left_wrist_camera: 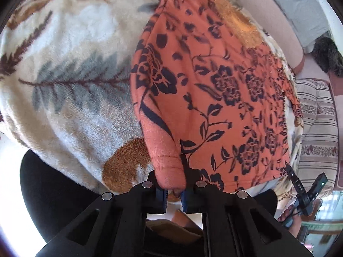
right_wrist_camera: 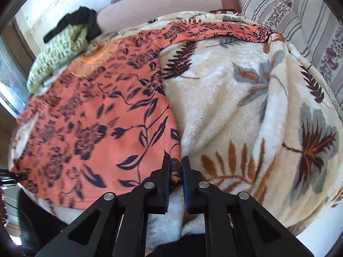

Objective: Fold small clothes

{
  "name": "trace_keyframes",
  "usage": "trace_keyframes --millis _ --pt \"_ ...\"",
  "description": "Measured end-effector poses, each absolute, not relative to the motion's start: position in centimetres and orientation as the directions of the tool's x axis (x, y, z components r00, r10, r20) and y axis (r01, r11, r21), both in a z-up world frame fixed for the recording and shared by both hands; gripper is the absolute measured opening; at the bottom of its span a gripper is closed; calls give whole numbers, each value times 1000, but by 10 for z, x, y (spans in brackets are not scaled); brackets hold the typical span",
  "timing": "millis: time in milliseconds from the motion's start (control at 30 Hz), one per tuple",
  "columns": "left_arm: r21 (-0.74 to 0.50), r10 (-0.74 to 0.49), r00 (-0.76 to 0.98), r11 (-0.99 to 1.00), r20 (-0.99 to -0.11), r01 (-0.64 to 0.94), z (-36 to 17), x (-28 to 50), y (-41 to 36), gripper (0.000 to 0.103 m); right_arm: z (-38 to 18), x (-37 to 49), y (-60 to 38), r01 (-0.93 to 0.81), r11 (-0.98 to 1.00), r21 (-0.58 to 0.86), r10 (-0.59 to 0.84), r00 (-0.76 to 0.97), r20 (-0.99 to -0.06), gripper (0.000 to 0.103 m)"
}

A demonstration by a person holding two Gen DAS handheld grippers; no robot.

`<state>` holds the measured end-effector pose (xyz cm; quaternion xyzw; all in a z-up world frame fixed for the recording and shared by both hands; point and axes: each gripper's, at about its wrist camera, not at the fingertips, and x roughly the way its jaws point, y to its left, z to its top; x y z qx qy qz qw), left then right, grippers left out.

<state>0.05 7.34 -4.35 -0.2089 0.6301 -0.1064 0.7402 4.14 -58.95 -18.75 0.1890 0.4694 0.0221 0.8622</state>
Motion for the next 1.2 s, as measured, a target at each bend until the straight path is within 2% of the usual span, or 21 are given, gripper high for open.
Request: trace_keyframes --millis 133,233,400,467,567,600,633,667,700,733,833,900,933,967,1033,1100,1167,1200 --pt "-411 -388 232 910 -892 -55 -16 -13 71 8 -164 18 -594 90 911 402 275 594 -756 5" --pt "-356 -338 167 929 -926 -95 -39 -13 72 8 -186 18 -587 105 906 410 300 522 -798 5" --pt "-380 -374 66 909 -925 -173 -74 -15 78 8 -213 25 -590 164 900 405 302 437 -847 5" --pt "-436 -429 82 892 -900 -122 -62 -18 78 8 -203 30 -597 179 883 435 315 460 -830 10" --pt "-477 -478 193 877 -857 56 -15 -21 68 10 -171 41 -608 156 870 468 313 558 -768 12" --pt "-461 -472 234 881 -850 105 0 -21 63 18 -160 49 -610 138 863 485 320 594 -738 13" --pt "-430 -456 286 890 -843 152 15 -16 57 33 -153 58 -610 122 858 499 330 614 -717 15" --pt "-396 -431 329 902 -840 171 25 -9 50 42 -147 72 -609 106 855 507 338 628 -701 18" --pt "-359 -401 367 916 -839 179 31 -3 43 58 -145 83 -607 97 856 507 338 636 -694 22" --pt "-323 -369 403 929 -837 181 33 8 33 59 -144 99 -602 83 860 504 341 641 -688 23" --pt "-269 -307 403 952 -862 149 10 51 1 58 -165 137 -587 79 849 522 369 619 -693 23" --pt "-241 -264 352 965 -898 108 -24 76 -16 57 -195 158 -575 98 863 495 358 572 -738 23" --pt "-203 -222 314 975 -923 92 -41 88 -22 54 -213 167 -569 115 879 463 345 517 -783 22" --pt "-162 -179 273 983 -945 83 -56 97 -33 45 -229 173 -566 130 885 447 344 465 -816 21" --pt "-93 -131 331 987 -935 128 -54 95 -46 45 -219 177 -580 115 851 513 393 510 -765 20" --pt "-87 -164 345 970 -924 229 -46 91 -62 45 -205 185 -607 144 828 542 392 542 -743 21" --pt "-127 -214 321 954 -923 271 -43 89 -71 45 -189 195 -665 241 796 555 310 626 -716 27" --pt "-147 -239 318 947 -917 286 -41 89 -75 45 -184 200 -695 304 768 563 259 657 -708 36"
